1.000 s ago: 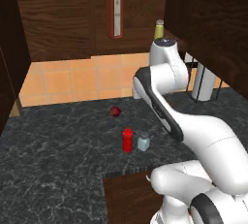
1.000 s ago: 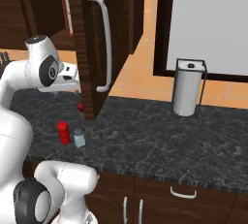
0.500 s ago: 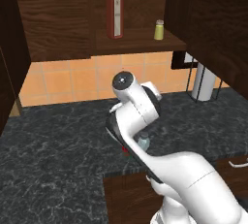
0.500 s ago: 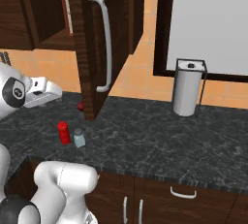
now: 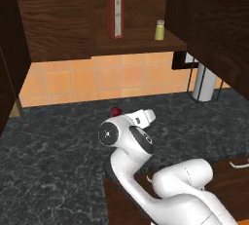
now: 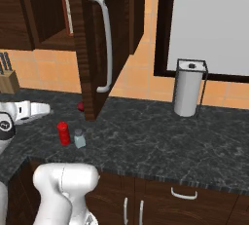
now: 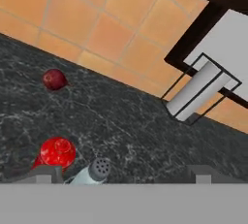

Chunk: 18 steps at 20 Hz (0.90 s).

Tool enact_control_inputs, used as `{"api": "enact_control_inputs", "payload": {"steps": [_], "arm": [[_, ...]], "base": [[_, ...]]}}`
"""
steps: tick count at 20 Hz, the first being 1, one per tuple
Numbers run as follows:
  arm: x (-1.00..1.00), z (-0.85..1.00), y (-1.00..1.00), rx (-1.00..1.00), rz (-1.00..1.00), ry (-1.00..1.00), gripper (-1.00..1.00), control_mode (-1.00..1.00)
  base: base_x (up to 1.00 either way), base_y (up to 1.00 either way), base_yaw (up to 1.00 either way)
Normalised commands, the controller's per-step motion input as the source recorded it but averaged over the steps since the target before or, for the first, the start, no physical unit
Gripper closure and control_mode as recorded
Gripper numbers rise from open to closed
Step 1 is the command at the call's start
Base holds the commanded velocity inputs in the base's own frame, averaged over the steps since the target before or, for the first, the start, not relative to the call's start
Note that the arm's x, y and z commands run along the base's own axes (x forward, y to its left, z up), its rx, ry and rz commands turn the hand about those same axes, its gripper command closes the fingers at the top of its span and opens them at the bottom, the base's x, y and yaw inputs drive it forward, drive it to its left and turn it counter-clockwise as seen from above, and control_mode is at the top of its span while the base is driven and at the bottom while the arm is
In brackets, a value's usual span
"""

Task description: Put the shaker and condiment bottle from the counter next to their counterparts in the cabinet.

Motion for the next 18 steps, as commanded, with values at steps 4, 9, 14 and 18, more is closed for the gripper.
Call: {"api": "enact_control_inputs", "payload": {"steps": [4, 9, 14, 18], "arm": [[-0.11, -0.66, 0.16, -0.05, -0.08, -0.32, -1.00, -1.00], [-0.06, -0.40, 0.19, 0.00, -0.07, -0.17, -1.00, -1.00], [0.08, -0.54, 0.34, 0.03, -0.17, -0.29, -1.00, -1.00], [0.05, -0.25, 0.00, 0.23, -0.17, -0.22, -1.00, -1.00]], "base": [[0.00, 0.00, 0.00], [0.00, 0.00, 0.00], [0.00, 0.00, 0.00], [0.00, 0.00, 0.00]]}}
